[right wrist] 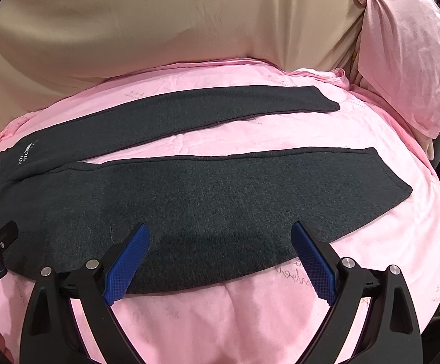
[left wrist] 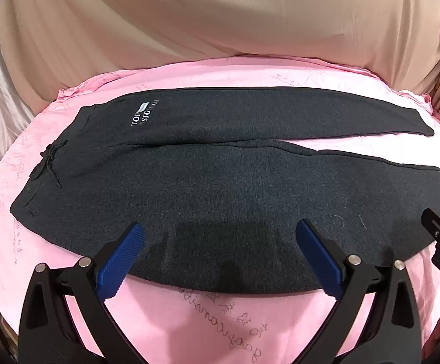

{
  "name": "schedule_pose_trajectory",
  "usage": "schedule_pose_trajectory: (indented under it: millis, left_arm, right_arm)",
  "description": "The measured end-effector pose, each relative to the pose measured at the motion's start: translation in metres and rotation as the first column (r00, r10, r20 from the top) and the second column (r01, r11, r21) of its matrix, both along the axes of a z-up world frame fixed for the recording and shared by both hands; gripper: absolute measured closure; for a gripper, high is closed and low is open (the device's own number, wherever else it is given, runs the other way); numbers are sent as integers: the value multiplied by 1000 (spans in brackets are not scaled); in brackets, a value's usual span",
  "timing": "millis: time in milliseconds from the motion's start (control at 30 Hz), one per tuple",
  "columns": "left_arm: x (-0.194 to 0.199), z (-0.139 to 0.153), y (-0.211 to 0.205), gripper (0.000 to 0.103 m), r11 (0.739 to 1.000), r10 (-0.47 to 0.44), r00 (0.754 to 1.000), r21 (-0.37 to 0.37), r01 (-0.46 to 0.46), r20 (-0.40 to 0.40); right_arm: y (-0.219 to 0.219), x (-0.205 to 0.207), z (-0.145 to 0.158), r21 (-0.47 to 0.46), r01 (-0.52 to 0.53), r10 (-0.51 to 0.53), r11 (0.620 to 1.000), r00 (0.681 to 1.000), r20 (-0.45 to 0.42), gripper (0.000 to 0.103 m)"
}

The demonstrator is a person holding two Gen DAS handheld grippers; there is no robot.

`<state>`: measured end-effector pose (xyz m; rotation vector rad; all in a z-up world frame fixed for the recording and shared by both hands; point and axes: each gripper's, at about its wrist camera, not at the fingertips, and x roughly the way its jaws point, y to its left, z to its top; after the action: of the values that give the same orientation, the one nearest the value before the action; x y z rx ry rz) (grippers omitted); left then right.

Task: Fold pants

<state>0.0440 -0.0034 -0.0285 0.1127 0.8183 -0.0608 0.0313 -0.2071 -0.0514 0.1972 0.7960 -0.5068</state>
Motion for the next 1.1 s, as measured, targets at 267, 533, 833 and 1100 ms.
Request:
schedule_pose_trajectory:
  millis: [267,533,833,1100]
  left_arm:
    - [9,-5,-1,5,1000,4,1000,6,-4,-14]
    - [15,-9,-6,5,1000,0,1000,14,0,-24]
    - [15,-8,-6,5,1000,0,1000,16,0,-22]
    - [13,-5,-6,5,1000,0,1000,18,1,-19]
  right_arm:
    - [-5,4,-7,4,8,-8,1000,1000,-11,11]
    - [-9,8,-10,14,17,-16,1000,1000,-19,11]
    - [-7,10,-9,10,15,-15,1000,1000,-19,11]
    - [-9,9,-8,9,14,-14,1000,1000,-17,11]
